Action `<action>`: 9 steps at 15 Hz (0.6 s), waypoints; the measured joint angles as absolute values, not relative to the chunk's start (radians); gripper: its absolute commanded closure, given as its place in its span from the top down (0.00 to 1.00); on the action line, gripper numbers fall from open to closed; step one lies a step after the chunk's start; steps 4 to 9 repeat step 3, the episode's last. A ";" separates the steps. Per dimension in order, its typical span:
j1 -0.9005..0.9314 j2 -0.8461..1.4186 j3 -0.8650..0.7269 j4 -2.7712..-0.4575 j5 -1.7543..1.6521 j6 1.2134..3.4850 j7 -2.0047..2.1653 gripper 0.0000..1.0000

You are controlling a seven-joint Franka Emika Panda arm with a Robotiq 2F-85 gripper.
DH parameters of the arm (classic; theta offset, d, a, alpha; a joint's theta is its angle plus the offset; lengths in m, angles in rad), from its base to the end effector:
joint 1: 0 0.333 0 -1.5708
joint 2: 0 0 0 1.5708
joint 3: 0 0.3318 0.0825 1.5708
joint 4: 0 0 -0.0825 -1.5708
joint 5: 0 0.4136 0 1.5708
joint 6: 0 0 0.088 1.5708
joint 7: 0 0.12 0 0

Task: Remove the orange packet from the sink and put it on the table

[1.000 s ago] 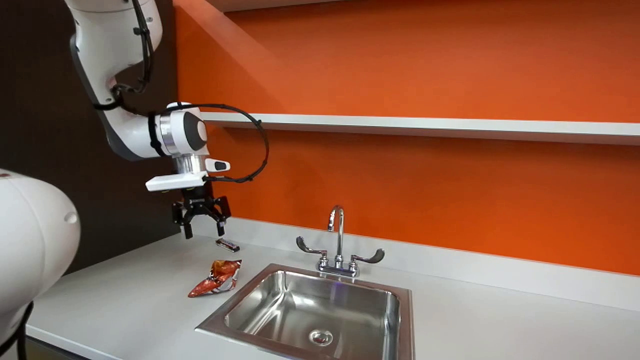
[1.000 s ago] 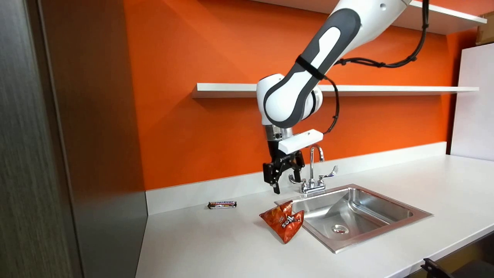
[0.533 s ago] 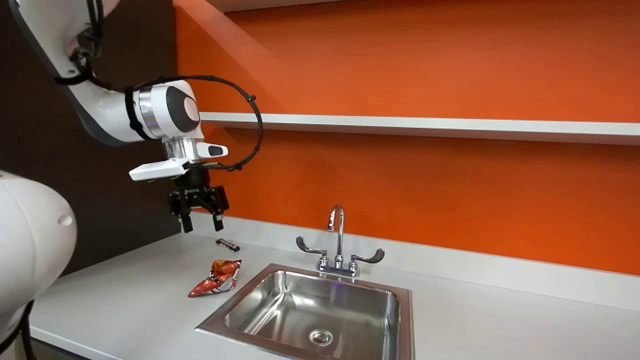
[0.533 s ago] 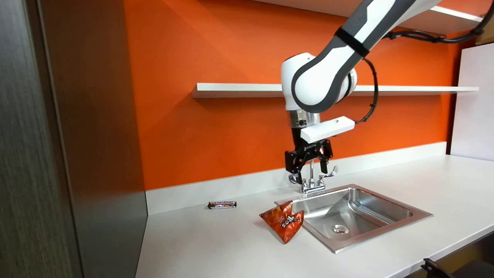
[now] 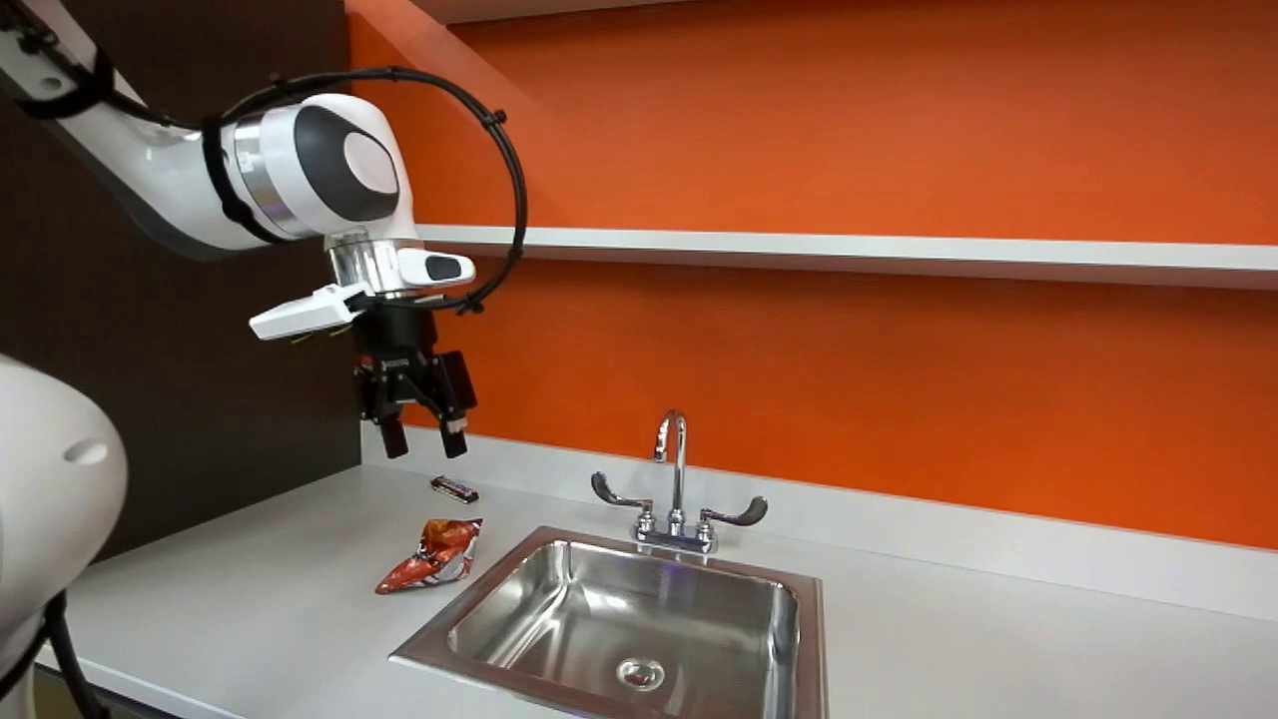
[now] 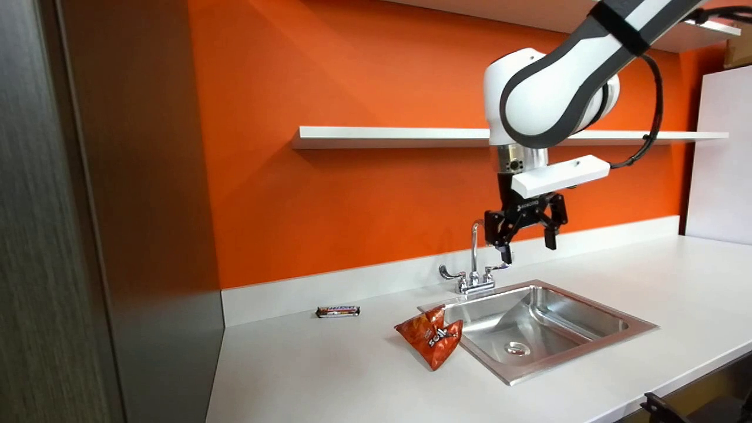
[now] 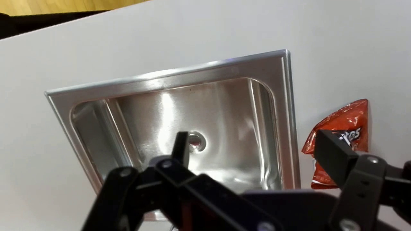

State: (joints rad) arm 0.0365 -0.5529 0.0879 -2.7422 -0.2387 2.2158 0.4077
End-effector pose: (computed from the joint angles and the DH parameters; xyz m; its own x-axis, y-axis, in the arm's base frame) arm 0.3713 0.0330 0.3692 0.9850 -0.1419 0.0979 -0.1602 -0.9632 0.2158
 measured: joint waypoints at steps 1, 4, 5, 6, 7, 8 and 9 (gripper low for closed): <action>0.034 -0.569 0.087 -2.749 -0.236 2.212 0.408 1.00; 0.033 -0.579 0.086 -2.755 -0.235 2.211 0.408 1.00; 0.033 -0.579 0.086 -2.755 -0.235 2.211 0.408 1.00; 0.033 -0.579 0.086 -2.755 -0.235 2.211 0.408 1.00; 0.033 -0.579 0.086 -2.755 -0.235 2.211 0.408 1.00; 0.033 -0.579 0.086 -2.755 -0.235 2.211 0.408 1.00; 0.033 -0.579 0.086 -2.755 -0.235 2.211 0.408 1.00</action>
